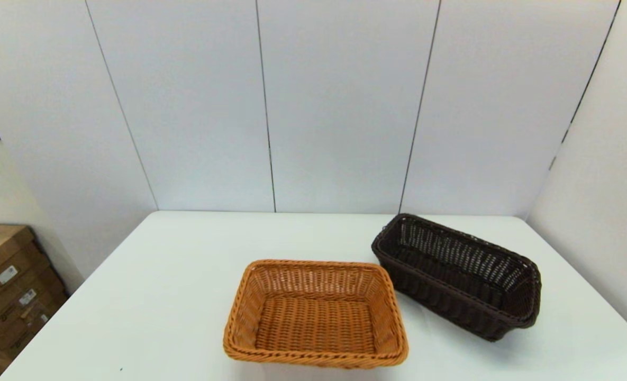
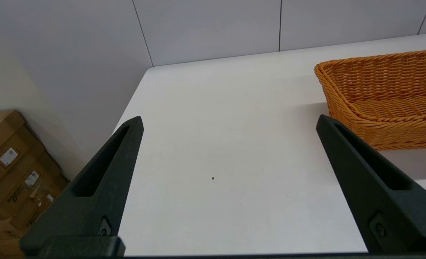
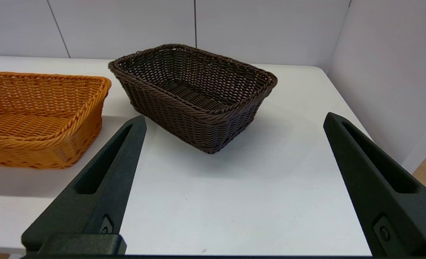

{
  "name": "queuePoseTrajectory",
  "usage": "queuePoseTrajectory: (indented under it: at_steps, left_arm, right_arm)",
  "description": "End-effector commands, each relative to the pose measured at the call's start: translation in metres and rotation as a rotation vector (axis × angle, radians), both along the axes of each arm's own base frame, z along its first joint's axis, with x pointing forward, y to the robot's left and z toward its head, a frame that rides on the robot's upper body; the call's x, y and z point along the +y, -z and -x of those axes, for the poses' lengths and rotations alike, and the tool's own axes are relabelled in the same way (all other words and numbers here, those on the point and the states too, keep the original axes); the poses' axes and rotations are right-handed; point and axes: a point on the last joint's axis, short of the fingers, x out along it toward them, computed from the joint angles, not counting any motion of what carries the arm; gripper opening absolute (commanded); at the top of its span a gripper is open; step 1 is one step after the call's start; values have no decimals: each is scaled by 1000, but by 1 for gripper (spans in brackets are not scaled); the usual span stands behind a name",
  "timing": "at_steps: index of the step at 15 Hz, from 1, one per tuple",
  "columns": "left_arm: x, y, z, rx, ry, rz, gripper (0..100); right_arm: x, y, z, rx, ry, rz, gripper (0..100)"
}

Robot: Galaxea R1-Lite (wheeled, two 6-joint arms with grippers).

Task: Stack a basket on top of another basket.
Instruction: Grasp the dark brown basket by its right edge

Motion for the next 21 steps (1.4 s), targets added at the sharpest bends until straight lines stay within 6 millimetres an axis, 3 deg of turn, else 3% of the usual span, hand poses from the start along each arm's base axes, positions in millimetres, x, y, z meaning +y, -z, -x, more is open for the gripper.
queuePoseTrajectory:
  at_steps: [1,6,9,11,14,16,18,21]
  left_arm:
    - [0,1,0,2,0,0,100]
    - [0,1,0,2,0,0,100]
    - [0,1,0,2,0,0,100]
    - [0,1,0,2,0,0,100]
    - [0,0,0,1,0,0,100]
    - [0,0,0,1,0,0,100]
    - [0,1,0,2,0,0,100]
    - [0,0,0,1,0,0,100]
  right_arm:
    - [0,1,0,6,-6,16,100]
    - [0,-6,-13,165,-26,60,100]
    - [1,-42,-25,202,-62,53,100]
    - [1,-84,-45,211,-71,53,100]
    - [2,-139,-88,217,-76,55,100]
    - [3,-166,-120,233,-73,52,100]
    - [2,-176,-167,312,-47,20,100]
    - [1,-164,-204,430,-30,-33,100]
